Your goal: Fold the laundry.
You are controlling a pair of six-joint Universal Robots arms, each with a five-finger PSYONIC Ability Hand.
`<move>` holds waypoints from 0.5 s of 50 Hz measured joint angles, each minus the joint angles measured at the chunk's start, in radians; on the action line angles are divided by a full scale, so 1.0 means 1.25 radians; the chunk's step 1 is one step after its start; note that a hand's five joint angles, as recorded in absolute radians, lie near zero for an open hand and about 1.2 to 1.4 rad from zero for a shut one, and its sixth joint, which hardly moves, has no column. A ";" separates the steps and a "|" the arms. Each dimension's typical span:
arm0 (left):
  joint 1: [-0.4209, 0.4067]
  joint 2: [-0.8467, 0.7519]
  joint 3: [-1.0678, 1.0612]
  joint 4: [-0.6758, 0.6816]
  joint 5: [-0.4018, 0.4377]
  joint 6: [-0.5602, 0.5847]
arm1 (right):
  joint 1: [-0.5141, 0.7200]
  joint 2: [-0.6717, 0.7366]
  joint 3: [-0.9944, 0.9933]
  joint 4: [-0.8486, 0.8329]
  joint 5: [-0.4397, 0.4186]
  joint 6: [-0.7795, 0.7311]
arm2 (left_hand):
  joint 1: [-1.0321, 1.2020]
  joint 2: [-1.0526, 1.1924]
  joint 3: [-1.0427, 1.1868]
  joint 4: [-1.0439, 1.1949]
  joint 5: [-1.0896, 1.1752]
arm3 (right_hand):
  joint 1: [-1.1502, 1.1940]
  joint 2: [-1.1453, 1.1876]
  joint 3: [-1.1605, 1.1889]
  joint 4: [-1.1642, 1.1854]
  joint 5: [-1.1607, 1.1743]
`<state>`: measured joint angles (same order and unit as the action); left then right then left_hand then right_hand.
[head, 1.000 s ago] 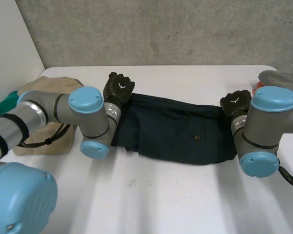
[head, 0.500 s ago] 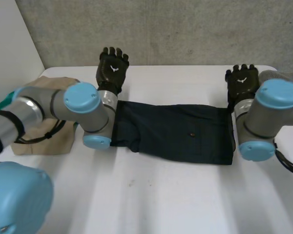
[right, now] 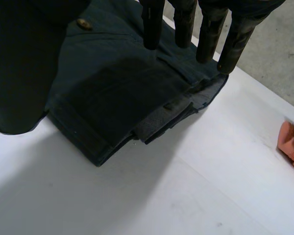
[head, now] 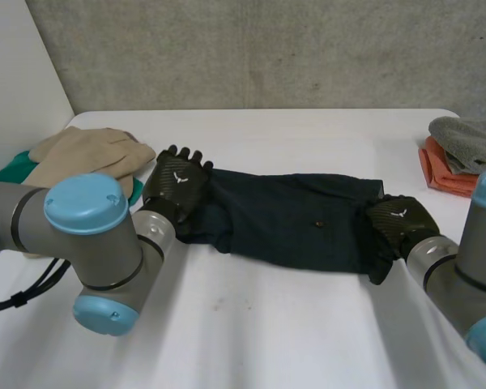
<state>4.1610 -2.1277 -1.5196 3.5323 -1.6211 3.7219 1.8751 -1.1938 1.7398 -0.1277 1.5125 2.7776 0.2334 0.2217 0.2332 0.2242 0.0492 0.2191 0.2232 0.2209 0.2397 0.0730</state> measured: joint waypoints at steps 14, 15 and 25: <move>0.003 -0.005 -0.004 0.000 -0.005 -0.030 | -0.004 0.138 -0.036 -0.148 0.020 -0.002 | 0.000 0.000 0.000 0.000 0.000 | 0.531 0.734 0.729 0.715 0.657; 0.003 -0.005 -0.004 0.000 -0.005 -0.030 | -0.006 0.137 -0.035 -0.155 0.023 -0.002 | 0.000 0.000 0.000 0.000 0.000 | 0.540 0.744 0.743 0.730 0.669; 0.006 0.055 -0.034 -0.006 -0.007 -0.029 | -0.065 -0.004 -0.006 -0.130 0.034 -0.081 | 0.000 0.000 0.000 0.000 0.000 | 0.603 0.766 0.771 0.760 0.713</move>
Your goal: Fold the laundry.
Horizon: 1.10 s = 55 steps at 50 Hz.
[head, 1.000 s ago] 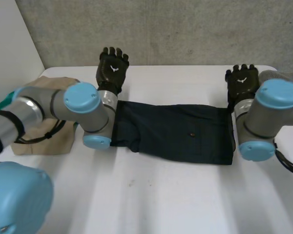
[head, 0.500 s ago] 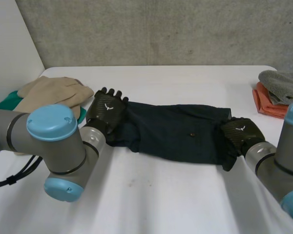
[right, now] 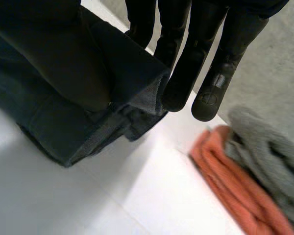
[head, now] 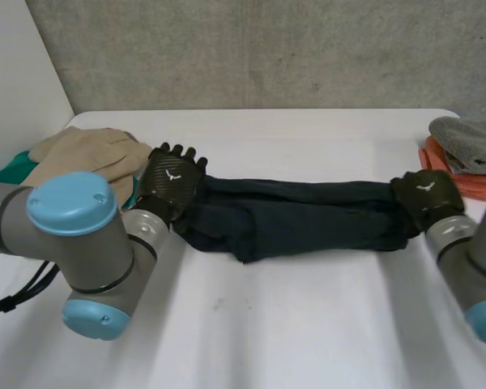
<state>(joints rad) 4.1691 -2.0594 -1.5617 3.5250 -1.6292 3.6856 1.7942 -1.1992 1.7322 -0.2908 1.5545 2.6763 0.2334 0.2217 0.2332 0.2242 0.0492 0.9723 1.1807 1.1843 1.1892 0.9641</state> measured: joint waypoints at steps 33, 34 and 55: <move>0.136 0.212 -0.126 -0.055 0.003 -0.105 | 0.388 0.309 -0.458 0.056 -0.322 -0.233 | 0.000 0.000 0.000 0.000 0.000 | -0.035 -0.115 -0.107 -0.117 -0.087; 0.137 0.212 -0.127 -0.055 0.003 -0.106 | 0.393 0.319 -0.466 0.051 -0.321 -0.232 | 0.000 0.000 0.000 0.000 0.000 | -0.035 -0.115 -0.107 -0.117 -0.087; 0.082 0.164 0.055 -0.057 0.011 -0.163 | 0.324 0.022 -0.398 0.103 -0.075 0.267 | 0.000 0.000 0.000 0.000 0.000 | -0.605 -0.768 -0.776 -0.762 -0.715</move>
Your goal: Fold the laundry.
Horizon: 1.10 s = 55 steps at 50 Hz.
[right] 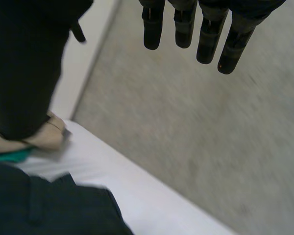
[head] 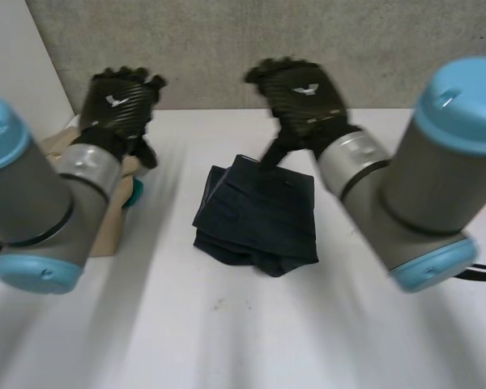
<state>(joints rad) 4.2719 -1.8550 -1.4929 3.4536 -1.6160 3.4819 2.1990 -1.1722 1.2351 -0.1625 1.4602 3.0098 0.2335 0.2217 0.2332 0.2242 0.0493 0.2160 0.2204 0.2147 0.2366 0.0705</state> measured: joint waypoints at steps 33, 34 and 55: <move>-0.156 -0.503 0.511 -0.412 -0.075 0.122 | -0.072 0.348 -0.279 0.324 0.028 0.121 | 0.003 0.002 0.002 0.002 0.003 | 0.000 0.000 0.000 0.000 0.001; -0.156 -0.504 0.497 -0.412 -0.083 0.145 | -0.064 0.368 -0.296 0.331 0.029 0.118 | 0.003 0.002 0.002 0.002 0.003 | 0.000 0.000 -0.004 0.000 0.001; -0.155 -0.462 0.471 -0.371 -0.085 0.165 | -0.049 0.424 -0.322 0.333 0.060 -0.004 | -0.009 0.000 0.000 0.000 0.000 | -0.023 -0.012 -0.019 0.000 0.001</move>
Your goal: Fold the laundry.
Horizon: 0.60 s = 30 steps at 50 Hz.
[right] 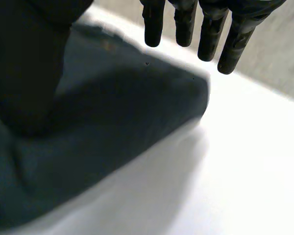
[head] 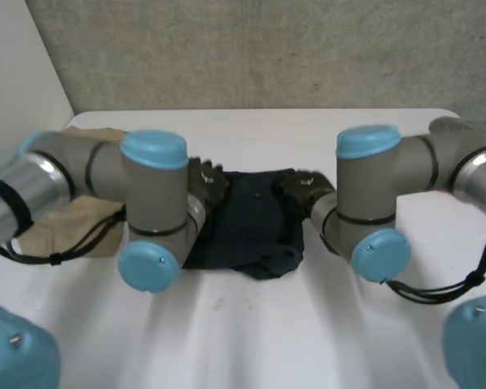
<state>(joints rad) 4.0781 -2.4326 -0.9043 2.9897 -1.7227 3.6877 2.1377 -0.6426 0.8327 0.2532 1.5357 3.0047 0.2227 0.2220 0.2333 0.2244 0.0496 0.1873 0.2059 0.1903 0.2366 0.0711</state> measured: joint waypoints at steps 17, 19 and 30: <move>0.071 0.277 -0.081 0.009 0.292 -0.143 | 0.045 -0.382 0.385 -0.256 0.076 -0.208 | 0.000 0.000 0.000 0.000 0.000 | 0.000 0.000 0.000 0.000 0.000; 0.088 0.290 -0.090 -0.002 0.346 -0.158 | 0.065 -0.388 0.424 -0.262 0.079 -0.207 | 0.000 0.000 0.000 0.000 0.000 | 0.000 0.000 0.000 0.000 0.000; 0.159 0.311 -0.104 -0.082 0.568 -0.225 | 0.183 -0.326 0.603 -0.466 0.121 -0.125 | 0.000 0.000 0.000 0.000 0.000 | 0.000 0.000 0.000 0.000 0.000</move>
<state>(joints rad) 4.2767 -2.0437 -1.0340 2.8874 -1.0129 3.4062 2.3660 -1.0496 1.5870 -0.3287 1.6871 2.8491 0.2226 0.2220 0.2333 0.2244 0.0497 0.1873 0.2059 0.1903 0.2367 0.0711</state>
